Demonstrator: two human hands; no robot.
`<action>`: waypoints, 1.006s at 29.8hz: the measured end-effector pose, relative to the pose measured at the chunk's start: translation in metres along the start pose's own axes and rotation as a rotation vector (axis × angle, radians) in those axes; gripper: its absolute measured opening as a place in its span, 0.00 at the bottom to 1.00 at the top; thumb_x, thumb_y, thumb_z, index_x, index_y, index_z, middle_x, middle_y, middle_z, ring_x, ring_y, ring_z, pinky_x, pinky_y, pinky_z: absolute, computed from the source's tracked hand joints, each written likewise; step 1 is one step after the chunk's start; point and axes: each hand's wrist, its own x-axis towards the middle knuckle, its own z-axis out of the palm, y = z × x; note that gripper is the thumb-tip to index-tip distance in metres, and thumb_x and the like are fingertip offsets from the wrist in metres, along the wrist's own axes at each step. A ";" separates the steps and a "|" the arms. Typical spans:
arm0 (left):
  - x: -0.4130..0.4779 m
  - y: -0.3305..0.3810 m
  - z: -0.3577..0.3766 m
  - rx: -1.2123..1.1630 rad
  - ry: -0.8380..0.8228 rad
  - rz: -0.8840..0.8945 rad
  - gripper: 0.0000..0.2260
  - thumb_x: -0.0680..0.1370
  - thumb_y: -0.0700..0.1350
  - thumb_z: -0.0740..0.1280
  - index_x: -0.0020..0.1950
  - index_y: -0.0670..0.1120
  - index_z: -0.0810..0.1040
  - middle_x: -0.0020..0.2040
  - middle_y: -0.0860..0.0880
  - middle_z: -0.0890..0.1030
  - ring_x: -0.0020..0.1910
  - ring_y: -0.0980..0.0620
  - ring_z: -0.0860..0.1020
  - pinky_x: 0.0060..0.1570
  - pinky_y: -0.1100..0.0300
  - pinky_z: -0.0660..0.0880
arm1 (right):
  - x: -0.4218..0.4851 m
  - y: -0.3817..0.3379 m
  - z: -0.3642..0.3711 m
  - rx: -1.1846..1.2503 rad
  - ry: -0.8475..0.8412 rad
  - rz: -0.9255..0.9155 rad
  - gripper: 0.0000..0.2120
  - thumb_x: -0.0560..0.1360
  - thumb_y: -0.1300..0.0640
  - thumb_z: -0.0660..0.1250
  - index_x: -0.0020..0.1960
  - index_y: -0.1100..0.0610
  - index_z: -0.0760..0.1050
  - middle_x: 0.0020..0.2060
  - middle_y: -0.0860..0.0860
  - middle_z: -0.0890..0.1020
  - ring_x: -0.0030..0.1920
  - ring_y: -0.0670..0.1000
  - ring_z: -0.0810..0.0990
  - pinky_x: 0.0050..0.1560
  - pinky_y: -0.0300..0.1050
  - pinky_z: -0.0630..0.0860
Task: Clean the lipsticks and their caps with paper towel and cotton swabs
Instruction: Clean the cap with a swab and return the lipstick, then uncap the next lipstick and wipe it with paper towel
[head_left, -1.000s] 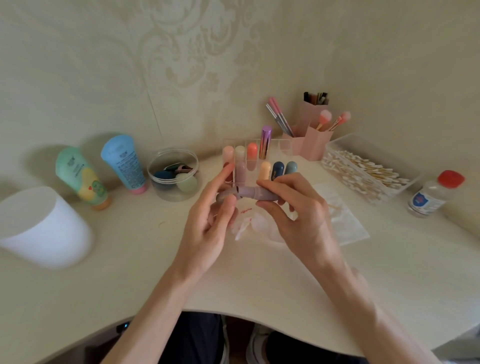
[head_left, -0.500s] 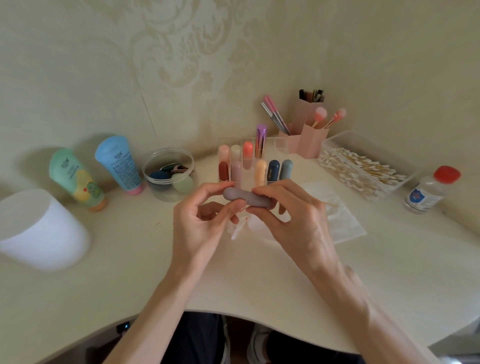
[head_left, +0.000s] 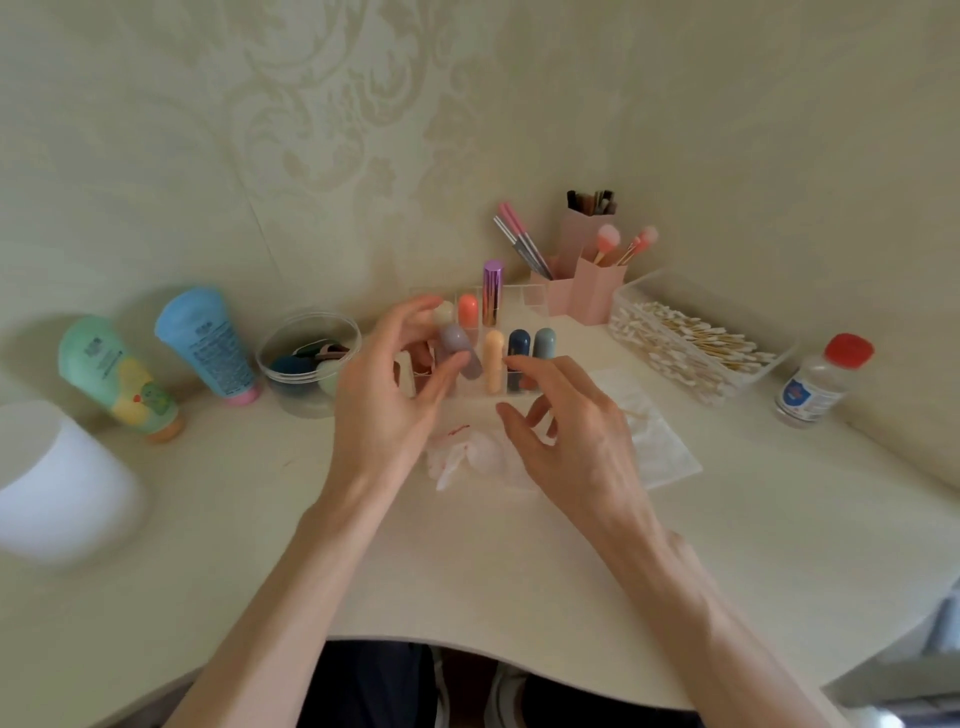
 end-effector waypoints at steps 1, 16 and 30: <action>0.005 0.001 0.001 0.061 0.006 0.029 0.17 0.76 0.44 0.77 0.64 0.49 0.80 0.51 0.58 0.85 0.50 0.58 0.81 0.50 0.71 0.68 | 0.000 0.003 -0.001 -0.014 0.004 0.021 0.18 0.78 0.57 0.74 0.67 0.51 0.79 0.53 0.45 0.80 0.39 0.44 0.79 0.38 0.53 0.81; 0.016 -0.035 0.019 0.588 -0.052 0.222 0.16 0.76 0.52 0.75 0.63 0.51 0.82 0.61 0.48 0.83 0.60 0.40 0.75 0.54 0.46 0.67 | 0.001 0.004 -0.002 -0.090 -0.078 0.112 0.21 0.79 0.58 0.69 0.71 0.51 0.74 0.56 0.49 0.76 0.41 0.53 0.81 0.39 0.55 0.80; -0.005 0.016 -0.008 -0.065 -0.021 0.096 0.11 0.71 0.46 0.80 0.52 0.51 0.86 0.46 0.56 0.86 0.45 0.55 0.82 0.49 0.62 0.74 | 0.000 -0.008 -0.001 0.179 -0.056 0.070 0.18 0.77 0.47 0.76 0.64 0.51 0.81 0.51 0.43 0.82 0.46 0.45 0.80 0.42 0.42 0.78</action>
